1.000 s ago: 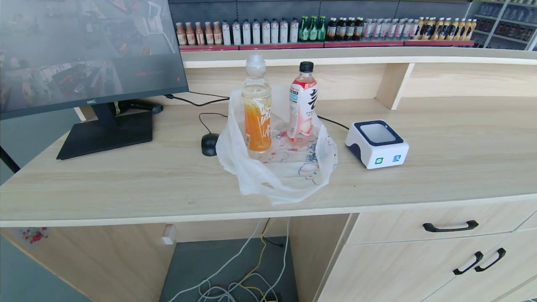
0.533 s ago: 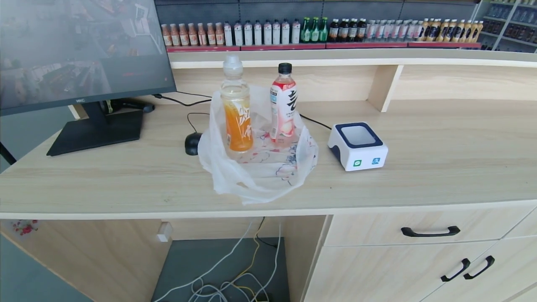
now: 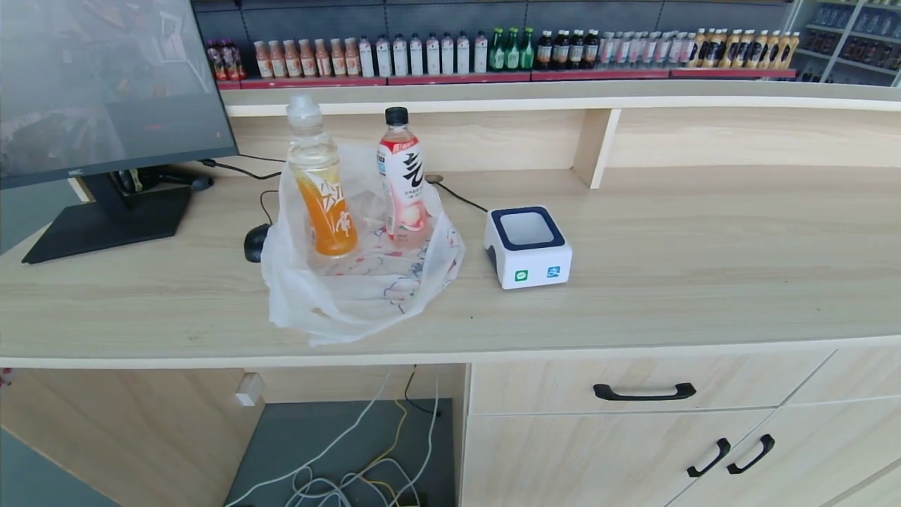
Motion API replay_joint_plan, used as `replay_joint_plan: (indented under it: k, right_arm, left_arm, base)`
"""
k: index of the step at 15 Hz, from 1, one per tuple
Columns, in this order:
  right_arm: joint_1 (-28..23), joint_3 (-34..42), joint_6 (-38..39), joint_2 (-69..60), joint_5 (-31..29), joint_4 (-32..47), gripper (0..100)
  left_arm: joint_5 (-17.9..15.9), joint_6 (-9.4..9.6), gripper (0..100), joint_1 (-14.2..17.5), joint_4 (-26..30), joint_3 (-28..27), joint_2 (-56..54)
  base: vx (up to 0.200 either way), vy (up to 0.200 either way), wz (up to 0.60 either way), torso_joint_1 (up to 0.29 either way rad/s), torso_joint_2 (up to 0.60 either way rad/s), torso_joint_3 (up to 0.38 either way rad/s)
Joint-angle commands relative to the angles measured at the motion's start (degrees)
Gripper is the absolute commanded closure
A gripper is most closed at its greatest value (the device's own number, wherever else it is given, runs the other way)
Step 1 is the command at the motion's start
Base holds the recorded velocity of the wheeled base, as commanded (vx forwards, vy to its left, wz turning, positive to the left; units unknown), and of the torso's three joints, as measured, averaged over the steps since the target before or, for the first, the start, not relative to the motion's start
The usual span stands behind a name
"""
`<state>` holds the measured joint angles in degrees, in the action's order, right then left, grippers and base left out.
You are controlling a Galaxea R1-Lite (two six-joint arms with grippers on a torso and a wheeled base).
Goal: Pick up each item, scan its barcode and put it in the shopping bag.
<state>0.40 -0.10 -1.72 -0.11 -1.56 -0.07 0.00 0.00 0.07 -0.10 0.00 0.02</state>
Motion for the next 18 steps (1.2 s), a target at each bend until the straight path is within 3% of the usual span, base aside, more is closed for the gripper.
replay_joint_plan:
  k: [1, 8, 18]
  right_arm:
    - [0.04, 0.01, -0.04, 0.11, -0.02, -0.01, 0]
    - [0.04, 0.01, -0.04, 0.11, -0.02, -0.01, 0]
    - [0.04, 0.01, 0.05, 0.11, -0.02, -0.01, 0]
  left_arm:
    - [0.0, 0.0, 0, 0.01, 0.01, 0.0, -0.02]
    - [0.0, 0.0, 0, 0.01, 0.01, 0.0, -0.02]
    - [0.0, 0.09, 0, 0.01, -0.08, 0.0, -0.02]
  base:
    - [0.0, -0.2, 0.0, 0.002, 0.0, 0.002]
    - [0.0, -0.2, 0.0, 0.002, 0.0, 0.002]
    - [0.0, 0.0, 0.0, 0.0, 0.0, 0.0]
